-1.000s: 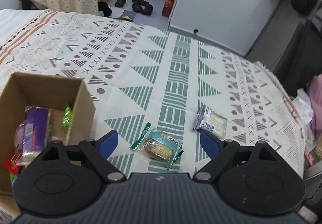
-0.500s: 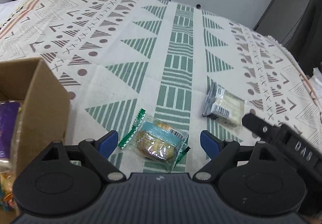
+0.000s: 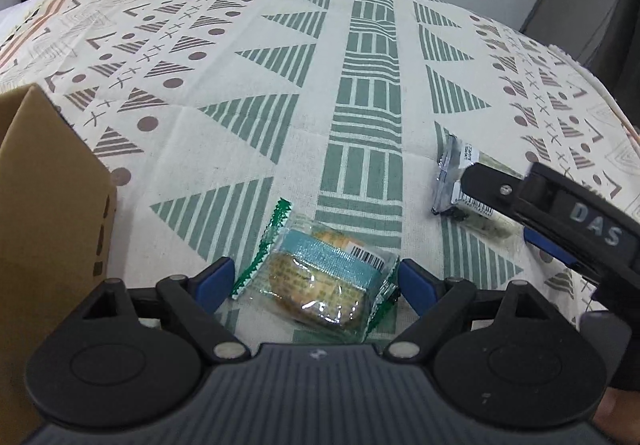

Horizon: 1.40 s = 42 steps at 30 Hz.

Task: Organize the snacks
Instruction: 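Grasp the round cookie pack with the left tool while the right grasps the bread slice pack, then carry the cookie pack to the box with the left tool while the right carries the bread pack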

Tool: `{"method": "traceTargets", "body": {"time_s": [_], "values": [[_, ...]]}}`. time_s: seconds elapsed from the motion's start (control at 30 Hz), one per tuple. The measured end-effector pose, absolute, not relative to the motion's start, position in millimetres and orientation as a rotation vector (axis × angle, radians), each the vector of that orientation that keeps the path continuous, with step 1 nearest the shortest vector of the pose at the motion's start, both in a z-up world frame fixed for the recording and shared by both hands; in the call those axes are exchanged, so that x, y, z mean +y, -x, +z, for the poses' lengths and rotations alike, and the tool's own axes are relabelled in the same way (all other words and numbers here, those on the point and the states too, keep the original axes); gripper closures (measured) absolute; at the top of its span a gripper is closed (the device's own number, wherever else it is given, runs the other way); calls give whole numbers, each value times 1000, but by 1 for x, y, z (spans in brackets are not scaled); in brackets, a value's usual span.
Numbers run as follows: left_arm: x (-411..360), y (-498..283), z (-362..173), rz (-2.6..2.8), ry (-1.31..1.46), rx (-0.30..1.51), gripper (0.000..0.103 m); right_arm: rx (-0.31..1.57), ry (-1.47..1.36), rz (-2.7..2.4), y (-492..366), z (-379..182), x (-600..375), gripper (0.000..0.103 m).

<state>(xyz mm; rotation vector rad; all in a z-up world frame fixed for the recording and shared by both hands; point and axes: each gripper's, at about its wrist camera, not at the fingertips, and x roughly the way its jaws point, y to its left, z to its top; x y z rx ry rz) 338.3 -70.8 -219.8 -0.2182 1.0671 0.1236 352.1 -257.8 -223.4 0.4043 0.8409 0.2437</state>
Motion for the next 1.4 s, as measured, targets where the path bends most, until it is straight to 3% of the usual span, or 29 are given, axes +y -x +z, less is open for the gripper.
{"method": "traceTargets", "body": {"time_s": [0.27, 0.33, 0.47, 0.57, 0.8, 1.4], "values": [[-69, -335, -221, 139, 208, 1044, 23, 815, -327, 255, -361, -225, -237, 9], [-66, -334, -219, 145, 217, 1036, 32, 814, -317, 273, -362, -225, -232, 11], [-60, -333, -215, 147, 232, 1020, 42, 819, -245, 264, -364, -227, -222, 26], [-59, -331, -212, 150, 237, 1007, 47, 818, -163, 259, -361, -227, -214, 31], [-58, -322, -194, 141, 262, 965, 48, 826, -139, 234, -352, -220, -222, 50], [-33, -277, -129, 119, 353, 824, 49, 767, -226, 253, -299, -168, -225, 52]]}}
